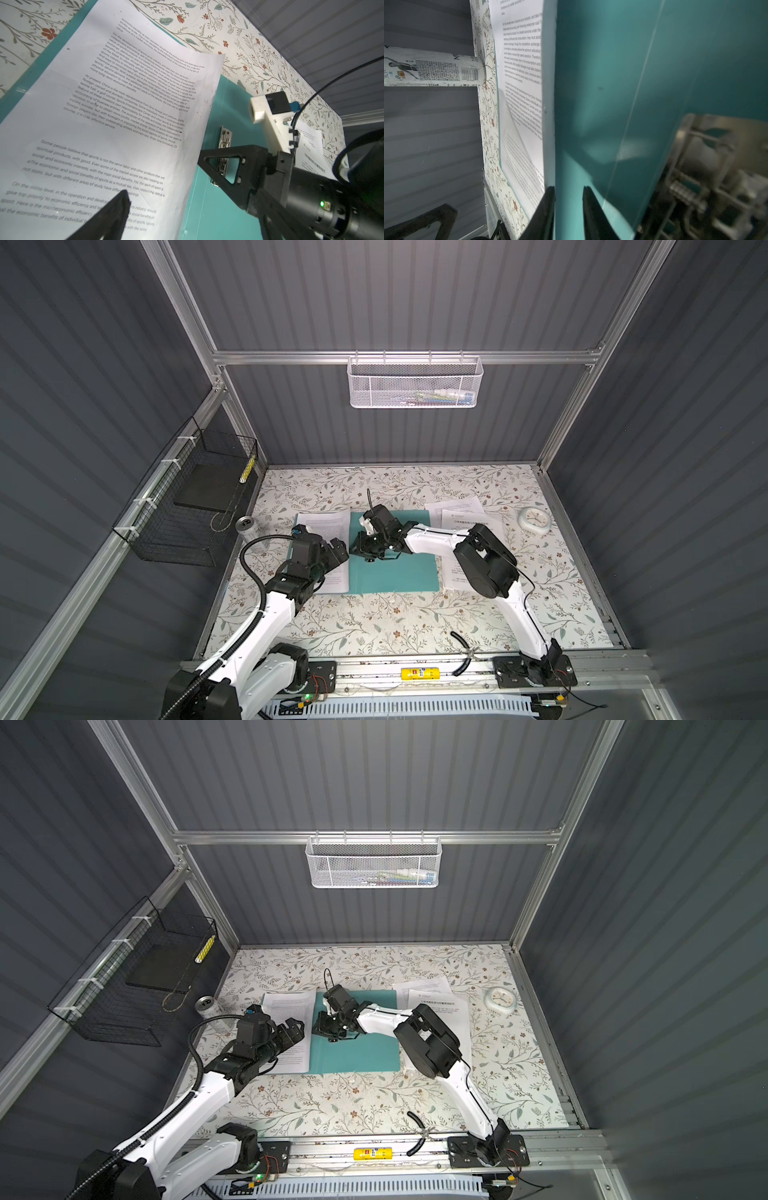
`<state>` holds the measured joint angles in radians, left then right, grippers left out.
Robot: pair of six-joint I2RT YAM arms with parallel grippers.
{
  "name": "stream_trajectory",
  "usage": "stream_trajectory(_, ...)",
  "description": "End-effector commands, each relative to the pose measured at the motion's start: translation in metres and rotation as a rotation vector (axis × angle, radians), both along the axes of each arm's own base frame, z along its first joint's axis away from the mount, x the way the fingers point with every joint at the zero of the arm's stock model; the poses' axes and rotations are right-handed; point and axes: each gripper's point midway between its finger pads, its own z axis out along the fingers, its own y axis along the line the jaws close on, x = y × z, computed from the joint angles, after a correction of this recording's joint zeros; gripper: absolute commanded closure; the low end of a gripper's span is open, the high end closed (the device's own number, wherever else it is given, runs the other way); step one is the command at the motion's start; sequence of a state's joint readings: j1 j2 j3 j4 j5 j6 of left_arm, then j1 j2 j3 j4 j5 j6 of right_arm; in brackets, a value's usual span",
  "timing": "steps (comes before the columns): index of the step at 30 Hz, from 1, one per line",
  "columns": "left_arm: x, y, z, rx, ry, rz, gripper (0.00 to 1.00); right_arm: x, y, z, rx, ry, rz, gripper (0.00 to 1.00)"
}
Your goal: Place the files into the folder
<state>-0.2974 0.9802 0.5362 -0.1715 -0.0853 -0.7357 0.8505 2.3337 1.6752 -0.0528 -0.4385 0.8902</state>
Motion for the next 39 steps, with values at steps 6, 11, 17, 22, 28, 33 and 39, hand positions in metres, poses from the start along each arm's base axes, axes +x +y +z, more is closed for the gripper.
stream_trajectory(6,0.006,-0.001,0.010,0.004,-0.017,-0.015,0.05,0.004,-0.016,0.017,-0.007,-0.038,-0.058,0.72)
stream_trajectory(11,0.006,-0.002,0.008,0.006,-0.013,-0.019,0.05,0.004,-0.014,0.021,0.012,-0.034,-0.055,0.71)
stream_trajectory(17,0.003,-0.001,0.005,0.005,-0.006,-0.016,0.05,0.002,-0.009,0.015,0.030,-0.006,-0.048,0.71)
stream_trajectory(22,0.003,-0.001,0.003,0.004,-0.002,-0.015,0.05,0.002,-0.003,0.008,0.046,0.018,-0.038,0.71)
stream_trajectory(28,0.002,-0.001,-0.001,0.008,0.009,-0.015,0.05,0.001,0.003,-0.003,0.053,0.048,-0.030,0.73)
stream_trajectory(33,0.002,0.000,-0.002,0.008,0.010,-0.011,0.05,0.003,0.009,-0.008,0.067,0.070,-0.036,0.80)
stream_trajectory(39,-0.001,0.003,-0.003,0.017,0.015,0.000,0.06,0.006,0.012,-0.008,0.092,0.086,-0.054,1.00)
